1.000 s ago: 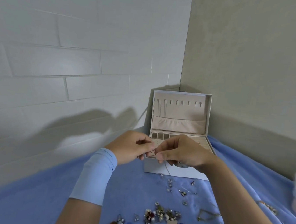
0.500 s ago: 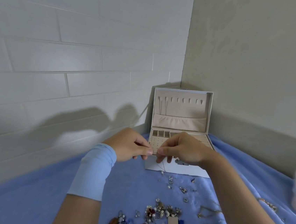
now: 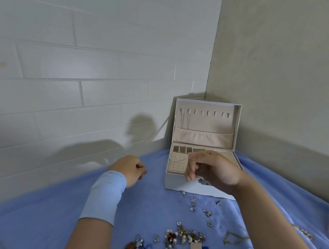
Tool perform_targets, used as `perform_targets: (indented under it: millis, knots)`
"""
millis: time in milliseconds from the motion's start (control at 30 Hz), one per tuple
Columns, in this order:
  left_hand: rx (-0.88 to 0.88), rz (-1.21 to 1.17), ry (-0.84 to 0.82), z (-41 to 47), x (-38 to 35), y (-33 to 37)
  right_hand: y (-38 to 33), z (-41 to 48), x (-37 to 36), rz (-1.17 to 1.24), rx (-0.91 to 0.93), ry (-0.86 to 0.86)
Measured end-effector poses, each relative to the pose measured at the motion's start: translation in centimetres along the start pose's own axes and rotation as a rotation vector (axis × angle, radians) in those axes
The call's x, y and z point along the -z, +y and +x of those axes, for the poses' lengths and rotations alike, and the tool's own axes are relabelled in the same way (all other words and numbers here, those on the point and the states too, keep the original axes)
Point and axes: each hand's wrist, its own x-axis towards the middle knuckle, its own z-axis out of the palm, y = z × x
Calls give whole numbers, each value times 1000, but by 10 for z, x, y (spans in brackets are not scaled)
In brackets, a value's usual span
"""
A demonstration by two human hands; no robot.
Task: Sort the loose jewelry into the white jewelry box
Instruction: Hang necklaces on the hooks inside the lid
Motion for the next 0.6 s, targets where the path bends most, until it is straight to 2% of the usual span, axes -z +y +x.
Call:
perform_targets:
  millis: [100, 233, 300, 333, 400, 433, 500, 533, 600]
  knots:
    - [66, 79, -25, 5, -7, -12, 3, 2, 3, 32, -6, 33]
    - [76, 181, -140, 3, -10, -9, 3, 6, -5, 16, -14, 50]
    - [28, 205, -77, 1, -5, 2, 0, 8, -15, 3, -16, 64]
    - [-22, 122, -17, -1, 0, 9, -2, 9, -19, -16, -22, 66]
    - [-165, -199, 61, -8, 9, 29, -5, 11, -27, -31, -33, 51]
    - [-235, -372, 44, -14, 12, 41, -6, 11, -29, -33, -36, 43]
    - [-308, -672, -104, -23, 12, 59, -9, 10, -31, -44, -35, 45]
    - [-309, -758, -177, -28, 10, 65, -11, 9, -32, -51, -31, 47]
    - [-294, -717, -206, -32, 8, 69, -14, 5, -31, -68, -31, 52]
